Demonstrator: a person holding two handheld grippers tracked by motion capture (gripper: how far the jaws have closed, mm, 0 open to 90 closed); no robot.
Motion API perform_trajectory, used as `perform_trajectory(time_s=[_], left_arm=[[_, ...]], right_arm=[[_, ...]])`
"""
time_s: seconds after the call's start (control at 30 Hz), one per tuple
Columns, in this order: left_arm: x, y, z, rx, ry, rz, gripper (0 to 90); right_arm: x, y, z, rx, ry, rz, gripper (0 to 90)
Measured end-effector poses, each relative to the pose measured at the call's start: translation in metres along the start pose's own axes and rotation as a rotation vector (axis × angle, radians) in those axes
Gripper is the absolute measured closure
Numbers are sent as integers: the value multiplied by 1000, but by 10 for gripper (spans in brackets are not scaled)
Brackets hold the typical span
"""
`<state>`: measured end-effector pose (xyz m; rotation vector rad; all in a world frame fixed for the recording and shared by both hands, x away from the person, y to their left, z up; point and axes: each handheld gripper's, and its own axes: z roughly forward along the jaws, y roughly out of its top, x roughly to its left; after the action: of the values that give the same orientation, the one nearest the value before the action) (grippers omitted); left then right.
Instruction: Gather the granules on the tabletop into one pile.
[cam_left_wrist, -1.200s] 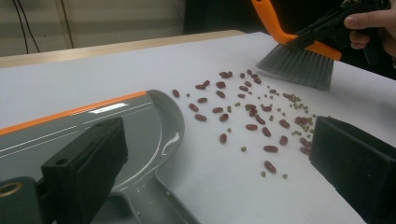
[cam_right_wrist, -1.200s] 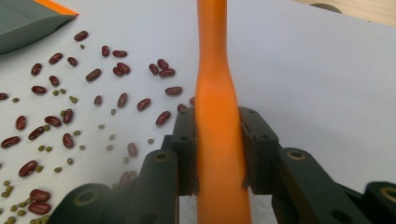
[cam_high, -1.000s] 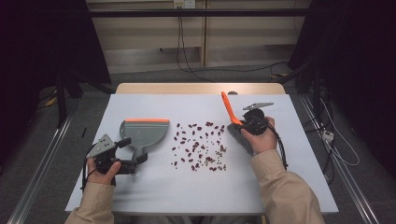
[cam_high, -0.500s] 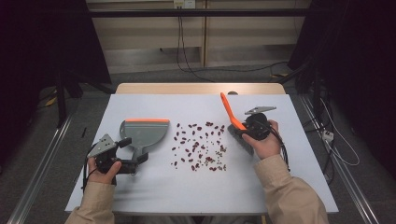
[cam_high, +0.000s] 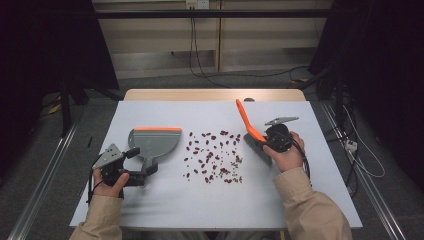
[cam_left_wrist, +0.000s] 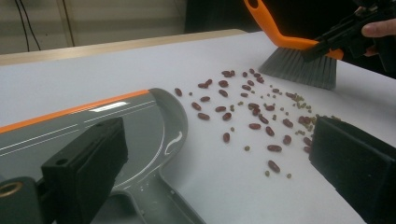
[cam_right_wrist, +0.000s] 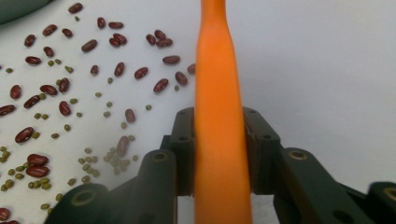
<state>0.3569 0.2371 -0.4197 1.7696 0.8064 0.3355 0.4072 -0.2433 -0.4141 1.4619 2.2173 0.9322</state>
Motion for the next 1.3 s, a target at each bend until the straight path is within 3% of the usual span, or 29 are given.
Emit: perform_trajectory(time_s=[0.1,0.27,0.4,0.6,0.7,0.87,1.03,1.13,1.3], left_arm=[[0,0,0,-3,2,-6,43],[0,0,0,-2,-1,-3,43],[0,1,0,-9,2,-4,43],[0,0,1,-1,2,-4,43],[0,0,0,-4,3,-4,43],[0,1,1,-11,4,-10,43],[1,1,0,-12,6,-10,43],[2,0,1,-1,8,-14,43],[2,0,2,-5,5,-16,43]], right_arm=[[1,0,1,9,-25,7,708],[1,2,0,28,-20,0,711],[-3,1,-2,27,-1,39,712],[-8,5,-6,-23,10,34,713],[-11,11,-5,-54,10,9,712],[-14,23,6,-104,10,-71,712],[-11,41,23,-121,-3,-200,712],[-12,50,36,-138,24,-239,713],[-15,61,57,-144,24,-283,712]])
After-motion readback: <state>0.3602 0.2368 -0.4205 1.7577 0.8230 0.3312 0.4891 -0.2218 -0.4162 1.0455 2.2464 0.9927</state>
